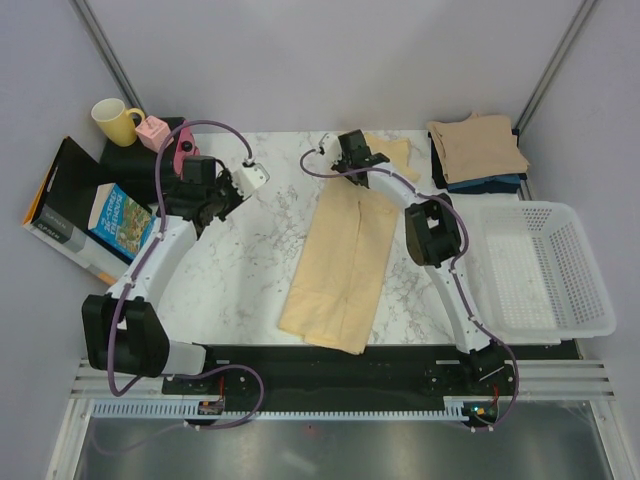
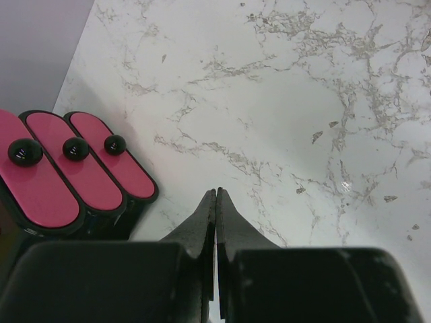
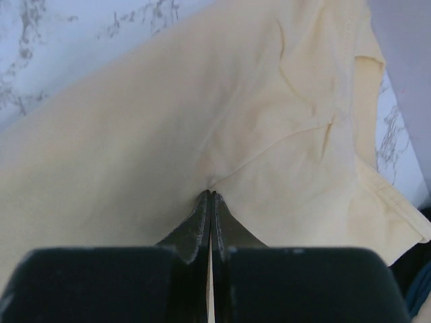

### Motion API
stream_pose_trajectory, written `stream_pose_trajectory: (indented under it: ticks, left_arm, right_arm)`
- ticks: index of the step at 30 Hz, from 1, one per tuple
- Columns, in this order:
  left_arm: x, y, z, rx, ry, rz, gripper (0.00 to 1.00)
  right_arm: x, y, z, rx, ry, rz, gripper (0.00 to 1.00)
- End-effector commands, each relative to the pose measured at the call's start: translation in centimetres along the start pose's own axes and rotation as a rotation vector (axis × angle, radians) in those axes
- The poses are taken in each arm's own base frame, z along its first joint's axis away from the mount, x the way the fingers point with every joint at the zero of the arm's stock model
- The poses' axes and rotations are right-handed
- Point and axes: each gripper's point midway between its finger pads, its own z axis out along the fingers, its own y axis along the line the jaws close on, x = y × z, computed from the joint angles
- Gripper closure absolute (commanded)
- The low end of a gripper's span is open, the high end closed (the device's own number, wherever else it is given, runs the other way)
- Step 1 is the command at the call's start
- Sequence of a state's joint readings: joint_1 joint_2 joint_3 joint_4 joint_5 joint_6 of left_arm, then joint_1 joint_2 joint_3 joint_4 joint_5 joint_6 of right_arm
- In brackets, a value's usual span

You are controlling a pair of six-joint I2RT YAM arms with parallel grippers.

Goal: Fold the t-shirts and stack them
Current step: Fold the tshirt

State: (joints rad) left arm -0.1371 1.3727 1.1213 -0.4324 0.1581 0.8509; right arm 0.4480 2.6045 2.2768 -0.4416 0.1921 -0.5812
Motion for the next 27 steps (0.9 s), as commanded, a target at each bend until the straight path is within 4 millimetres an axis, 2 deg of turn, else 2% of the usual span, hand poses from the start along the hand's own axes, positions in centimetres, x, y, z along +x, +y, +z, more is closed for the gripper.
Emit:
stream_pose_trajectory:
  ticks: [1,3,5,8,10,12,13,15,17,18,20,22,23,25,26,27]
  left_arm:
    - [0.3,0.4,0.6,-0.027,0.008,0.011,0.98]
    - [0.7,0.3,0.7,-0.033,0.017,0.011,0.98]
    - [1.0,0.2,0.9,-0.040,0.021,0.009,0.98]
    - [1.3,0.2,1.1,-0.043,0.031,0.006,0.98]
    - [1.3,0.3,1.2,-0.047,0.036,0.000,0.98]
    - [1.4,0.3,1.0,-0.052,0.039,-0.002,0.98]
    - [1.6,0.2,1.0,-0.051,0.042,-0.005,0.98]
    - [1.5,0.1,0.7,-0.059,0.035,-0.007,0.98]
    - [1.9,-0.2,0.6,-0.062,0.041,-0.012,0.98]
    - [1.9,-0.2,0.3,-0.068,0.038,-0.013,0.98]
    - [2.2,-0.4,0.2,-0.073,0.043,-0.016,0.98]
    - [2.3,-0.1,0.0,-0.096,0.046,-0.021,0.98]
    - [2.4,0.1,-0.1,-0.105,0.049,-0.022,0.98]
    - [2.2,0.8,-0.4,-0.142,0.050,-0.025,0.98]
    - [2.2,1.1,-0.6,-0.156,0.052,-0.025,0.98]
    - [2.1,1.4,-0.6,-0.170,0.045,-0.025,0.97]
  right_arm:
    - [-3.3,1.3,1.9,-0.014,-0.143,-0.124,1.00]
    - [-4.4,1.5,1.8,-0.011,-0.181,-0.191,1.00]
    - [-6.3,2.1,1.4,-0.015,-0.249,-0.249,1.00]
    - [-8.7,3.3,0.5,-0.077,-0.345,-0.268,1.00]
    - [-10.0,4.2,-0.1,-0.083,-0.380,-0.290,1.00]
    - [-10.5,4.1,-0.3,-0.020,-0.367,-0.307,1.00]
    - [-11.6,2.8,-0.7,0.058,-0.397,-0.293,1.00]
    - [-11.6,1.3,-1.4,0.129,-0.390,-0.255,1.00]
    - [-12.8,-0.5,-2.7,0.190,-0.423,-0.216,1.00]
    - [-12.7,-1.3,-3.0,0.210,-0.418,-0.201,1.00]
    - [-13.7,-2.8,-5.0,0.249,-0.444,-0.175,0.98]
    - [-14.0,-3.9,-6.7,0.271,-0.444,-0.146,0.90]
    - [-14.8,-4.9,-8.7,0.278,-0.459,-0.133,0.73]
    - [-14.6,-5.0,-10.6,0.252,-0.433,-0.124,0.53]
    - [-15.1,-5.7,-13.2,0.247,-0.448,-0.107,0.40]
    - [-15.1,-5.3,-14.3,0.225,-0.445,-0.110,0.32]
